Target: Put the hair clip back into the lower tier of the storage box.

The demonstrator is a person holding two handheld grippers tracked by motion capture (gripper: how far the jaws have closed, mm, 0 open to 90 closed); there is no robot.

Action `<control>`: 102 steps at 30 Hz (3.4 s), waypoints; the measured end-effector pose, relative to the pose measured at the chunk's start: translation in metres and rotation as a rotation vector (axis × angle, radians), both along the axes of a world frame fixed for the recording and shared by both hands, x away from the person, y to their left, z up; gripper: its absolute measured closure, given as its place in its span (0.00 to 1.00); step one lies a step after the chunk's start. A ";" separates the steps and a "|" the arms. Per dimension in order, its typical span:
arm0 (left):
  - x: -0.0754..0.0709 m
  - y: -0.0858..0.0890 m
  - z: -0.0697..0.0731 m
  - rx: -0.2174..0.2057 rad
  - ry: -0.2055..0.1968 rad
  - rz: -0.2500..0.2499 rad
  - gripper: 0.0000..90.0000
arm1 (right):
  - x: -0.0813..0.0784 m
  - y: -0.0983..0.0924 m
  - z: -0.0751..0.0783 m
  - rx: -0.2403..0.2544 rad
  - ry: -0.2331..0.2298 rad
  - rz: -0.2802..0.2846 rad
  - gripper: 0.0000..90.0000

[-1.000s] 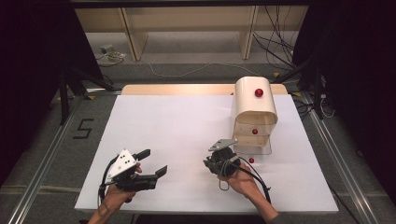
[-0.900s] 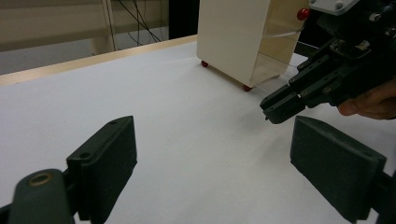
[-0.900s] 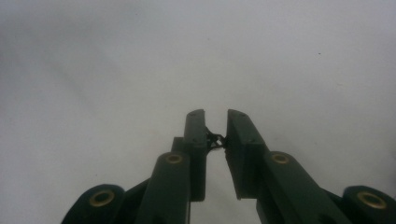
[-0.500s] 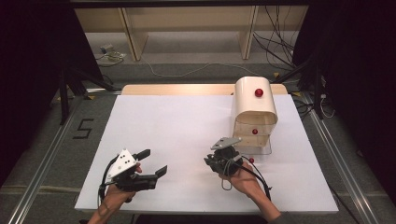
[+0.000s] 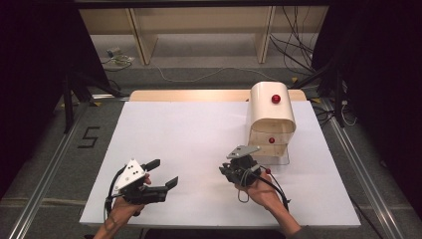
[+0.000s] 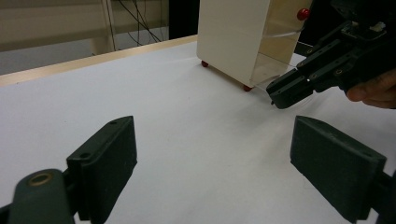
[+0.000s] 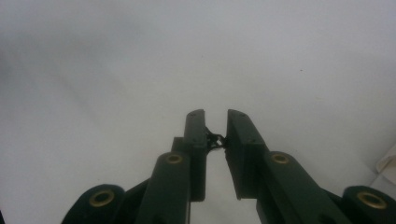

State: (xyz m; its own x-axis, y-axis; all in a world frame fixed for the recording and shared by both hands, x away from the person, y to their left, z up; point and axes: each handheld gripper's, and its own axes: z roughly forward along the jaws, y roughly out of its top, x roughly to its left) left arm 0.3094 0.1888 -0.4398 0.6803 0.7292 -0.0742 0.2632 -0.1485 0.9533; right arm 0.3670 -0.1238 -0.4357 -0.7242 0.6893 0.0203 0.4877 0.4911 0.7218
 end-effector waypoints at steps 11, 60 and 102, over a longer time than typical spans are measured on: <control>0.000 0.000 0.000 0.001 0.000 -0.001 0.16 | -0.001 -0.004 0.006 0.027 -0.009 -0.002 0.88; 0.000 0.000 0.000 0.000 -0.001 -0.003 0.16 | 0.000 -0.025 0.025 0.070 -0.051 -0.041 0.88; 0.000 0.000 0.000 0.000 -0.003 -0.001 0.16 | 0.002 -0.061 0.045 0.125 -0.102 -0.122 0.88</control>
State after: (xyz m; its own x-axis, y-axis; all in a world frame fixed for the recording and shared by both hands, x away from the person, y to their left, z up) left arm 0.3091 0.1891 -0.4398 0.6811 0.7287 -0.0717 0.2599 -0.1490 0.9541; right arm 0.3685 -0.1846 -0.3909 -0.6383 0.7686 0.0422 0.4595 0.3364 0.8220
